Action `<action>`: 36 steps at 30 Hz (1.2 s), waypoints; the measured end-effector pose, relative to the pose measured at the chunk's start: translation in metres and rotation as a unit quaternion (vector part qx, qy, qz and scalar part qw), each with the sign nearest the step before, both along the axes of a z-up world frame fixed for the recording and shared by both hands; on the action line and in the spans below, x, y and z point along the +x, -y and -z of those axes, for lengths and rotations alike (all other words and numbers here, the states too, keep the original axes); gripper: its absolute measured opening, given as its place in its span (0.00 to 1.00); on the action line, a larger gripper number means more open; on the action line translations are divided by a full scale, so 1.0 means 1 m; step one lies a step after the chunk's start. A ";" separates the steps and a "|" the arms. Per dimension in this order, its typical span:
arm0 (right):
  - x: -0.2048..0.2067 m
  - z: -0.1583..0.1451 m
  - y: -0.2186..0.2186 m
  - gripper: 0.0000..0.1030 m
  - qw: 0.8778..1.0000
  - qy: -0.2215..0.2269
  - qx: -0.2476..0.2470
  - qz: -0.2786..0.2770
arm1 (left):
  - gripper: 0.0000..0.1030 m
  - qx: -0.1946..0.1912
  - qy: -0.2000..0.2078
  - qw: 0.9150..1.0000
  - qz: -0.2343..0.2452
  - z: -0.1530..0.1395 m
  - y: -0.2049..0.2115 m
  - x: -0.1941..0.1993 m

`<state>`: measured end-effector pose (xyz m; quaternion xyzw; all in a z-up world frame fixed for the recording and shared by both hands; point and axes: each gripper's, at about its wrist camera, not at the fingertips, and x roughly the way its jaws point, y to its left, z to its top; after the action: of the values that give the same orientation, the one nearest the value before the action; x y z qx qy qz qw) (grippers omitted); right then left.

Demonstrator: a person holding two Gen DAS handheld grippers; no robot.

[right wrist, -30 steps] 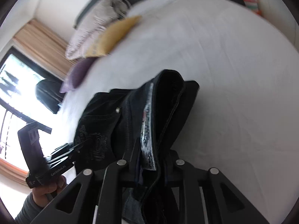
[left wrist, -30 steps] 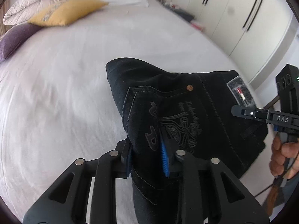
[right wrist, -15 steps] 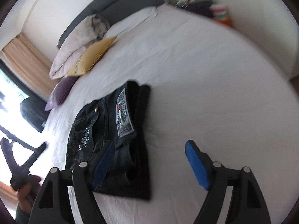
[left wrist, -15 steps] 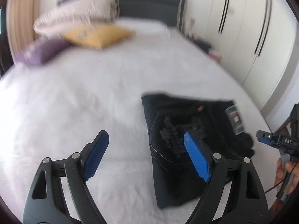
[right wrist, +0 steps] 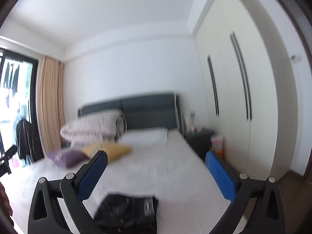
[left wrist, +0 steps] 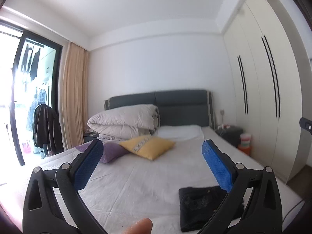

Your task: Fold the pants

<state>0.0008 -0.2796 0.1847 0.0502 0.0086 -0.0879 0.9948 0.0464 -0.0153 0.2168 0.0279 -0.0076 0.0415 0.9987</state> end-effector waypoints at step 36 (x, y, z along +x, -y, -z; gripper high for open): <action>0.013 0.069 -0.028 1.00 0.951 -0.301 0.065 0.016 | 1.00 -0.037 -0.363 0.930 0.030 0.117 0.032 0.004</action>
<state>0.0136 -0.2520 0.1155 0.0863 0.3127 -0.1144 0.9390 0.0501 -0.0468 0.0994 0.0040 0.3563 -0.0014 0.9344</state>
